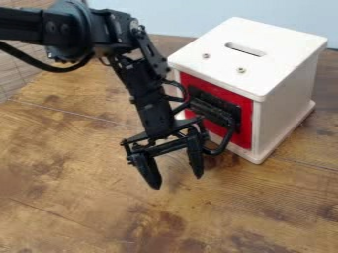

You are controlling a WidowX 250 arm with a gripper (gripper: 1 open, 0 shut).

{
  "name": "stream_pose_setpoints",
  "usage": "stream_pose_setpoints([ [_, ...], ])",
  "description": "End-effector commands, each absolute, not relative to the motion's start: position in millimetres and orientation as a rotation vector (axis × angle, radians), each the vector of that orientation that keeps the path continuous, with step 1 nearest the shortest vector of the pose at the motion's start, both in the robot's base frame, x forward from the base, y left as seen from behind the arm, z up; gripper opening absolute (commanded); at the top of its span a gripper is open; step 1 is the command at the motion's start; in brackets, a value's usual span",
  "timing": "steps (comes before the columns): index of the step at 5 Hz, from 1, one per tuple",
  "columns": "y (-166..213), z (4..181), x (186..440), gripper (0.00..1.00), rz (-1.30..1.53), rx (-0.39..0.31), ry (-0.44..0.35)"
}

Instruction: Open the drawer

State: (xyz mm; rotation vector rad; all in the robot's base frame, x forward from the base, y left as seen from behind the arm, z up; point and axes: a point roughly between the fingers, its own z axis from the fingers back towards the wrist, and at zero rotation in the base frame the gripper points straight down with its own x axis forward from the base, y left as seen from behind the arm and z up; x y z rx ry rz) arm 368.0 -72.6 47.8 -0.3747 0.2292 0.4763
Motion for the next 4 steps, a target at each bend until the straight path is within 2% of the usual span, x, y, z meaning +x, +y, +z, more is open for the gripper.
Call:
stream_pose_setpoints([
  [1,-74,65.3,414,1.0,0.697,-0.495,0.009],
  [4,-63,61.5,425,1.0,0.811,-0.527,-0.01],
])
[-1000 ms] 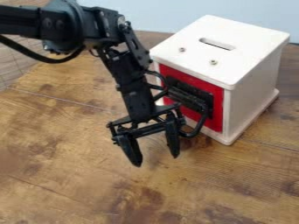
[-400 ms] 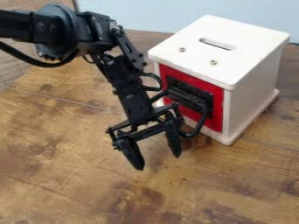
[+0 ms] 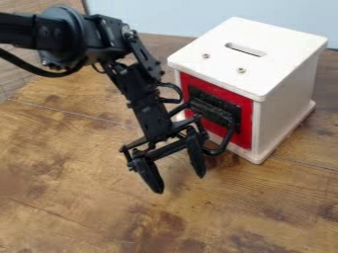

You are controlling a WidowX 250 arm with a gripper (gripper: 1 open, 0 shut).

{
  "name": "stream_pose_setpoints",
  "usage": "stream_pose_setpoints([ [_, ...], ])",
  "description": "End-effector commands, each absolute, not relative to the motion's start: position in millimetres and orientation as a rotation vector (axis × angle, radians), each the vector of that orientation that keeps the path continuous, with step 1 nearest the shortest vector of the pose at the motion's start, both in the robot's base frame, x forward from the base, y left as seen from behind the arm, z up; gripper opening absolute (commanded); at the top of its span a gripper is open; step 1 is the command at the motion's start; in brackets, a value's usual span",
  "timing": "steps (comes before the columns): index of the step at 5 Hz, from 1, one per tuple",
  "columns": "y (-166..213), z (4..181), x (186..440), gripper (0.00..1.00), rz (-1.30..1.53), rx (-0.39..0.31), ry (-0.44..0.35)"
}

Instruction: Open the drawer

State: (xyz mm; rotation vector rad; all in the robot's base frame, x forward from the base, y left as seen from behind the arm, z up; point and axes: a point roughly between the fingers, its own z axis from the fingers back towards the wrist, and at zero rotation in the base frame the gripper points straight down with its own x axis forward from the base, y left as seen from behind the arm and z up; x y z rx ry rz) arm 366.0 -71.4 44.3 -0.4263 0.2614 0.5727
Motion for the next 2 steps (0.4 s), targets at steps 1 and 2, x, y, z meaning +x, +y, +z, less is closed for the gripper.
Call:
stream_pose_setpoints([
  [1,-53,60.9,427,1.0,0.81,-0.536,-0.007],
  [2,-40,63.5,430,1.0,0.79,-0.545,0.001],
])
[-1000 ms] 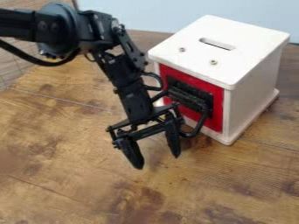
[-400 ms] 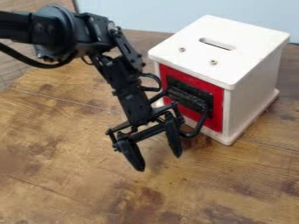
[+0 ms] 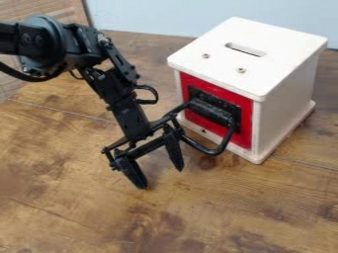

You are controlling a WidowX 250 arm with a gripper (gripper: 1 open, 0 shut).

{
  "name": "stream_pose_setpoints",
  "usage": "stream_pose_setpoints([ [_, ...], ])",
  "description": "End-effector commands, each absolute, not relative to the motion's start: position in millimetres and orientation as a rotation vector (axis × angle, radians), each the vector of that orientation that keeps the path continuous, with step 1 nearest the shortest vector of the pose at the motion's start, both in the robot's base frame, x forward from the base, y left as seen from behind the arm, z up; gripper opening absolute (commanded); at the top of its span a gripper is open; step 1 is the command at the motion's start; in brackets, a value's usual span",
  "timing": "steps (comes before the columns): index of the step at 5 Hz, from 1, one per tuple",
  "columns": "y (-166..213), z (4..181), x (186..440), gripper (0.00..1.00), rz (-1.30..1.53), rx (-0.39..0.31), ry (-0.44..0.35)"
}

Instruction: Open the drawer

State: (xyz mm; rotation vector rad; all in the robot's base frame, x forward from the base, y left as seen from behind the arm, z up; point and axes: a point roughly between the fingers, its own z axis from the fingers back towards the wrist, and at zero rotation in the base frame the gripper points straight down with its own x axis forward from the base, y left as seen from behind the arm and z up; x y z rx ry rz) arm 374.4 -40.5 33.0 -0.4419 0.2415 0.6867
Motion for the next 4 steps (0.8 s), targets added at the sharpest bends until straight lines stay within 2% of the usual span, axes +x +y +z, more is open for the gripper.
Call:
stream_pose_setpoints([
  [1,-33,74.5,425,1.0,0.759,-0.559,0.008],
  [2,-23,83.4,417,1.0,0.796,-0.58,-0.001],
  [3,-37,97.3,391,1.0,0.758,-0.554,0.001],
  [4,-50,95.9,373,1.0,0.724,-0.523,-0.015],
])
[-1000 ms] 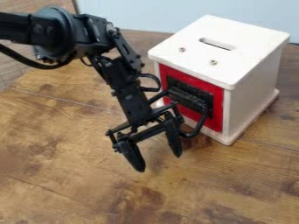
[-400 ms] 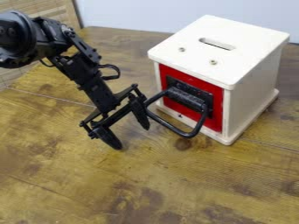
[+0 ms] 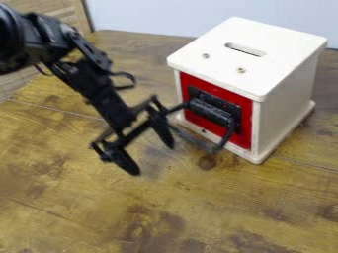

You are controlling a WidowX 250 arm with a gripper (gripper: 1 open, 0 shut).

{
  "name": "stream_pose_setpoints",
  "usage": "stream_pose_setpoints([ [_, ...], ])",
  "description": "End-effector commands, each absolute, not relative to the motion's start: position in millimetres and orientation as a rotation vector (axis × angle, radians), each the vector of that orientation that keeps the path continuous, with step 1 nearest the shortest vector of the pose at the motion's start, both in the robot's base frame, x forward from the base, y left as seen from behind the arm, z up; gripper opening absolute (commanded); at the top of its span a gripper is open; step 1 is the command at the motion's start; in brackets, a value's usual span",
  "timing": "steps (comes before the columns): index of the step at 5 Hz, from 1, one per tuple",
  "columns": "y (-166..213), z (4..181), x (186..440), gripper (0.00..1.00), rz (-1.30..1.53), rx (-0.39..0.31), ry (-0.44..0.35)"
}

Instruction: Open the drawer

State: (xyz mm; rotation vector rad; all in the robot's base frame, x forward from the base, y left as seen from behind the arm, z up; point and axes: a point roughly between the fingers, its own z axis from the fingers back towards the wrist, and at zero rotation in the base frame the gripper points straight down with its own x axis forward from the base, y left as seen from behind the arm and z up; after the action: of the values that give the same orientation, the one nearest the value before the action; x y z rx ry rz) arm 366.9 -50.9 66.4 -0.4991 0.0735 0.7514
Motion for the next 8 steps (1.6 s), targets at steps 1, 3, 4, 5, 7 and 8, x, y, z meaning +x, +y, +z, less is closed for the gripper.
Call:
stream_pose_setpoints([
  [1,-61,93.2,376,1.0,0.729,-0.516,-0.03],
  [3,-70,75.5,365,1.0,0.79,-0.513,-0.056],
  [4,-71,65.7,357,1.0,0.791,-0.509,-0.067],
  [5,-77,55.2,356,1.0,0.839,-0.507,-0.086],
  [7,-84,44.0,355,1.0,0.861,-0.496,-0.105],
  [8,-84,42.6,356,1.0,0.837,-0.492,-0.101],
])
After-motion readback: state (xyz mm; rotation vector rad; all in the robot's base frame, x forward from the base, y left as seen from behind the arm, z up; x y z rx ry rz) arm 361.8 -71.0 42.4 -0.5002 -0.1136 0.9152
